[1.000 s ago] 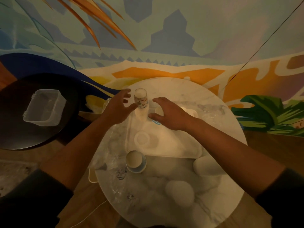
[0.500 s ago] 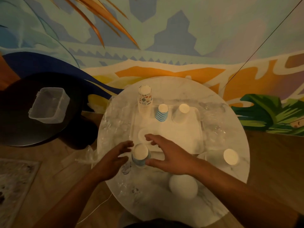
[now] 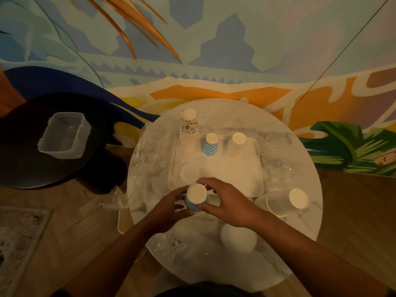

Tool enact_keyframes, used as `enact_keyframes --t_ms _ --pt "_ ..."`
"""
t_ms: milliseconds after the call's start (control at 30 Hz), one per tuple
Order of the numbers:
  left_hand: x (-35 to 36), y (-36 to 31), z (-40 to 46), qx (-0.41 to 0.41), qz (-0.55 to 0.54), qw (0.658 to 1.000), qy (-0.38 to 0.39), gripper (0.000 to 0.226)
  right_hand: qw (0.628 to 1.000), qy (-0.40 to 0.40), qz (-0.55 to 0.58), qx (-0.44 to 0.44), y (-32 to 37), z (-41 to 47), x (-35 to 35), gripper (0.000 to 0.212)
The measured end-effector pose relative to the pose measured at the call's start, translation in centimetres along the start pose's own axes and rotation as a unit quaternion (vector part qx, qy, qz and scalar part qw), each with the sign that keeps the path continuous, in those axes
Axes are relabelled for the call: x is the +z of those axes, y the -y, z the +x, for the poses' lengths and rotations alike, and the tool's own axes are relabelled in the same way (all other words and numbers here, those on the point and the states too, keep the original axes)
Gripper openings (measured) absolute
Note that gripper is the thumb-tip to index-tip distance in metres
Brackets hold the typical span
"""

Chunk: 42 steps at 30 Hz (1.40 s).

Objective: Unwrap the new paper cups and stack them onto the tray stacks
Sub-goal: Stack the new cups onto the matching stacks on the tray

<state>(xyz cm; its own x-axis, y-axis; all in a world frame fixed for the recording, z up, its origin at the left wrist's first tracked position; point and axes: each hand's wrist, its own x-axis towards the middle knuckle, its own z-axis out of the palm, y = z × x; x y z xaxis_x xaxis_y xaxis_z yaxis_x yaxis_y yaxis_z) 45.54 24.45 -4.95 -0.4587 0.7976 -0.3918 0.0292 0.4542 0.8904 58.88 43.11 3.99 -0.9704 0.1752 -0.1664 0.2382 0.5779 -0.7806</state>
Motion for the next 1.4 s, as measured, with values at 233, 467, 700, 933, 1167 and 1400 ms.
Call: enact_keyframes --t_ms 233,467,700,933,1167,1400 --pt "2.7 -0.8 1.7 0.027 0.013 0.999 0.026 0.077 1.0 -0.002 -0.008 0.029 -1.7 -2.2 -2.2 0.061" --pt "4.3 -2.0 3.0 0.037 0.005 0.999 0.03 0.071 0.998 -0.014 -0.007 0.054 -2.8 -3.4 -3.2 0.064" --pt "4.4 -2.1 3.0 0.036 0.01 0.999 0.02 0.074 0.998 -0.018 0.001 0.058 -2.6 -3.3 -3.0 0.061" --pt "4.4 -2.4 2.5 0.043 0.028 0.999 0.015 0.081 0.999 -0.006 0.001 0.033 -1.5 -3.0 -4.3 0.055" --pt "4.7 -3.1 2.0 0.065 0.047 0.997 -0.021 0.083 1.0 -0.004 0.006 0.024 -0.1 -2.9 -5.9 0.055" --pt "4.9 -3.5 2.0 0.075 0.058 0.995 -0.021 0.082 1.0 -0.001 0.015 -0.001 1.9 -3.2 -9.0 0.049"
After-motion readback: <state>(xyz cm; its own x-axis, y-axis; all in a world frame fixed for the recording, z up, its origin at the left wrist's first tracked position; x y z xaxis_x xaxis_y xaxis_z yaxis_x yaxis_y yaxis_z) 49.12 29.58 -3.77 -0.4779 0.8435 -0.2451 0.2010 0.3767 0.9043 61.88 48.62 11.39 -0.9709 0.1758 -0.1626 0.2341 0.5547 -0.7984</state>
